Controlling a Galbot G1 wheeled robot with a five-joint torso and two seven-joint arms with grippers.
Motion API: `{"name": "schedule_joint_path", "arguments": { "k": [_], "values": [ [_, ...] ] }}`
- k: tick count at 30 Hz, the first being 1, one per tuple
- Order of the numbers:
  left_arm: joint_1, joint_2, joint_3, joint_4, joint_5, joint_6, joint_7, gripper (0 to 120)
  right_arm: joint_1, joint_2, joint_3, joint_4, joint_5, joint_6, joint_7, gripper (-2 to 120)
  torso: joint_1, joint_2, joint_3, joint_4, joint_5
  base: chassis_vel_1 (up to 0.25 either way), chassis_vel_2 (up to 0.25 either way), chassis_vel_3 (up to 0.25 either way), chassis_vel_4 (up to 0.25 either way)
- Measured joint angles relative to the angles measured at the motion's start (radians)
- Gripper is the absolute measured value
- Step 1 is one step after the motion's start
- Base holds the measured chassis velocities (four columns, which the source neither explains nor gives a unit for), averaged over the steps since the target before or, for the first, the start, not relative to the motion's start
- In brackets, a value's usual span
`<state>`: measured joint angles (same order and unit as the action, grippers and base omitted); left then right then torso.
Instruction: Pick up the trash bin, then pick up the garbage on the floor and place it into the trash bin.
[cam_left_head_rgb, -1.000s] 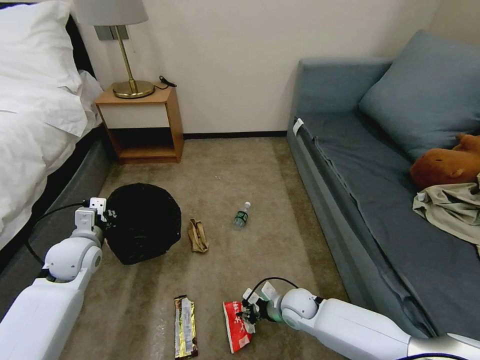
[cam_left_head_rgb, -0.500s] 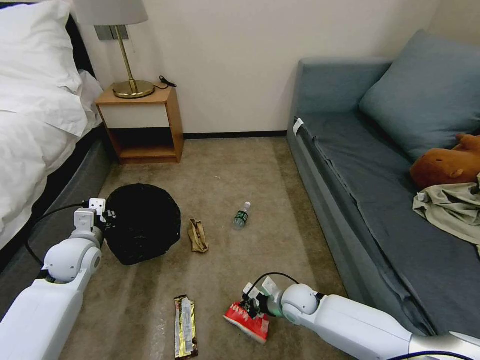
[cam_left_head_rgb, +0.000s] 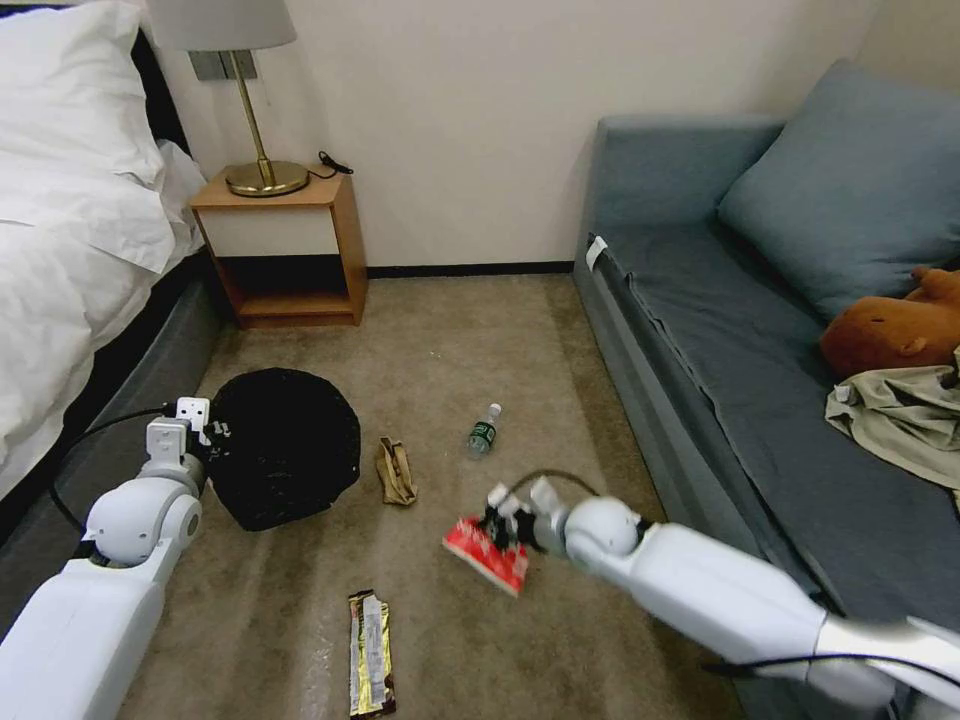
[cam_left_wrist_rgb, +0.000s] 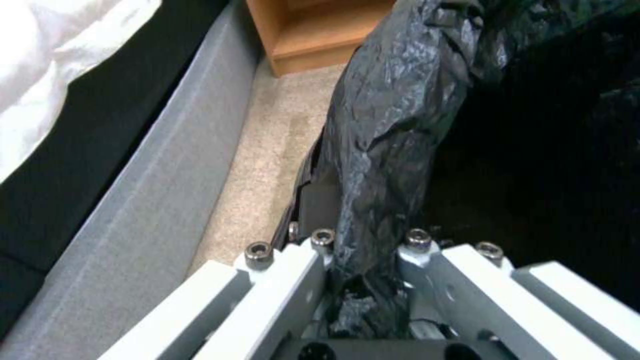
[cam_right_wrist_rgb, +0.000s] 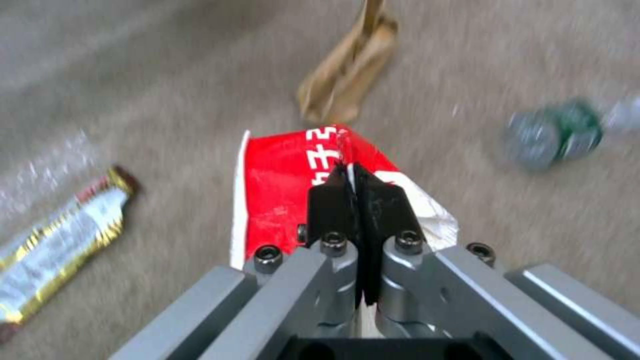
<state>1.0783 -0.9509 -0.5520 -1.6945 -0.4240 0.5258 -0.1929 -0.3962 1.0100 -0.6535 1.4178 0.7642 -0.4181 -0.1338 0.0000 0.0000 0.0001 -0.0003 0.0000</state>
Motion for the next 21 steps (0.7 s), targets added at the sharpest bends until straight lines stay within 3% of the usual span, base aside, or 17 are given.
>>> {"name": "schedule_joint_path", "arguments": {
  "k": [2,4,6,10,12,21],
  "values": [
    [0.001,-0.003,0.001,-0.006,-0.001,0.0,0.0,2,0.108,0.022,-0.005,0.012,0.032,0.0,-0.011,0,0.0,0.0,0.0,0.0002,-0.0007,0.0,0.0,0.0,0.0],
    [0.002,-0.004,0.001,-0.008,-0.001,0.0,0.0,2,0.129,0.03,-0.006,0.013,0.04,0.0,-0.013,0,0.0,0.0,0.0,0.0002,-0.0006,0.0,0.0,0.0,0.0],
    [0.008,-0.006,0.001,-0.015,-0.004,0.0,0.0,2,0.195,0.087,-0.005,0.013,0.069,-0.002,-0.015,0,0.0,0.0,0.0,0.0002,-0.0004,0.0,0.0,0.0,0.0],
    [0.011,-0.005,0.001,-0.021,-0.008,0.001,0.0,2,0.223,0.151,-0.002,0.006,0.086,-0.002,-0.011,0,0.0,0.0,0.0,0.0002,-0.0001,0.0,0.0,0.0,0.0],
    [0.012,-0.003,0.001,-0.029,-0.016,0.004,0.0,2,0.258,0.241,-0.007,-0.016,0.104,-0.001,0.001,0,0.0,0.0,0.0,0.0006,-0.0003,0.0,0.0,0.0,0.0],
    [0.015,-0.008,0.008,-0.036,-0.02,0.005,0.0,2,0.301,0.383,-0.04,-0.11,0.116,0.007,0.012,0,0.0,0.0,0.0,0.0003,-0.0004,0.0,0.0,0.0,0.0]
  ]
}}
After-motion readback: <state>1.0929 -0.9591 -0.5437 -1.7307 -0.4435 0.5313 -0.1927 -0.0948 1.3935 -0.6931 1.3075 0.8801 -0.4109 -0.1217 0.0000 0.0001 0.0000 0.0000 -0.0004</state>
